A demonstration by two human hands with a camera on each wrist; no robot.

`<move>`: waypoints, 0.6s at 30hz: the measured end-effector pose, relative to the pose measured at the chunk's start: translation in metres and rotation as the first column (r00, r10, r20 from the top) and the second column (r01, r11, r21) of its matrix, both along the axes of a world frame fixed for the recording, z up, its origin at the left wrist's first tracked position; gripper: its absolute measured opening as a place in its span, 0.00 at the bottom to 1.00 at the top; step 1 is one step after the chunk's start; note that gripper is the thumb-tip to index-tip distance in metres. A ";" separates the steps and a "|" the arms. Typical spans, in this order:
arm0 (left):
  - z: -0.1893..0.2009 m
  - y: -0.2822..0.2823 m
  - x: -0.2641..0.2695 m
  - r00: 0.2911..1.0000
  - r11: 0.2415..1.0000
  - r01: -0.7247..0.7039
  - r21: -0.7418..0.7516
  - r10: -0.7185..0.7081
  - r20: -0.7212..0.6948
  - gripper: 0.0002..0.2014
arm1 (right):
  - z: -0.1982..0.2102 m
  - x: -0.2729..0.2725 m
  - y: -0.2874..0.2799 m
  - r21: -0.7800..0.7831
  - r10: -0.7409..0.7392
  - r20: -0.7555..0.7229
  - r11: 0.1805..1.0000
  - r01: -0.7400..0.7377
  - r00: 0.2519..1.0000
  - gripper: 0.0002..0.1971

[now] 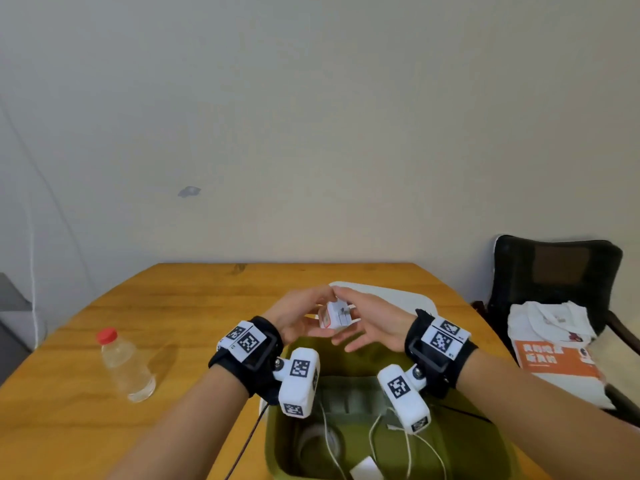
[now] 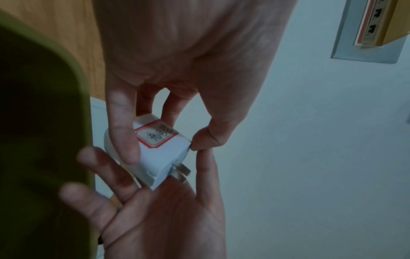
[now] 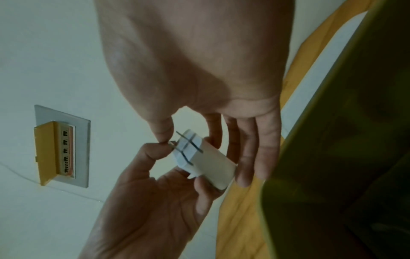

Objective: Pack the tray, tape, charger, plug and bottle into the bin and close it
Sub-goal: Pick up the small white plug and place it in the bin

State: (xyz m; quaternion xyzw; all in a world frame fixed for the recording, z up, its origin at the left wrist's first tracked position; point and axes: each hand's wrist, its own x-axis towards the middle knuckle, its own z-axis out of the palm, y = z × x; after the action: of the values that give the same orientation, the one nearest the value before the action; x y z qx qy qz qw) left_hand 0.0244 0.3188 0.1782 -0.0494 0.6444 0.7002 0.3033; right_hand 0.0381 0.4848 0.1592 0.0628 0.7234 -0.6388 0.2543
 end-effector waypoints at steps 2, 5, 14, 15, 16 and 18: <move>-0.006 0.012 0.003 1.000 0.999 -0.027 0.021 0.027 -0.006 0.11 | -0.004 0.002 0.010 -0.029 0.013 -0.021 0.999 -0.013 1.000 0.29; -0.016 0.028 0.004 0.995 0.993 -0.092 0.070 0.089 0.035 0.12 | -0.011 0.000 0.028 -0.070 0.026 -0.034 0.997 -0.028 0.999 0.29; -0.041 0.054 0.004 0.965 0.972 -0.226 0.061 0.215 0.152 0.10 | -0.033 -0.013 0.059 -0.107 0.157 -0.007 0.982 -0.156 0.988 0.16; -0.045 0.055 0.003 0.961 0.971 -0.234 0.047 0.224 0.161 0.10 | -0.037 -0.015 0.061 -0.101 0.161 -0.007 0.982 -0.161 0.987 0.15; -0.049 0.055 0.003 0.958 0.971 -0.240 0.021 0.233 0.170 0.10 | -0.042 -0.016 0.061 -0.086 0.173 -0.001 0.981 -0.173 0.985 0.15; -0.058 0.055 0.001 0.952 0.968 -0.240 -0.078 0.250 0.175 0.10 | -0.053 -0.018 0.060 -0.013 0.221 0.027 0.975 -0.221 0.975 0.17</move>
State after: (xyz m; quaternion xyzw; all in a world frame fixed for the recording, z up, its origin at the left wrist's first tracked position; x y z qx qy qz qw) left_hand 0.0251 0.3737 0.1202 -0.2016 0.6218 0.7066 0.2709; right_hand 0.0206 0.5452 0.1066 -0.0100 0.7192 -0.6091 0.3342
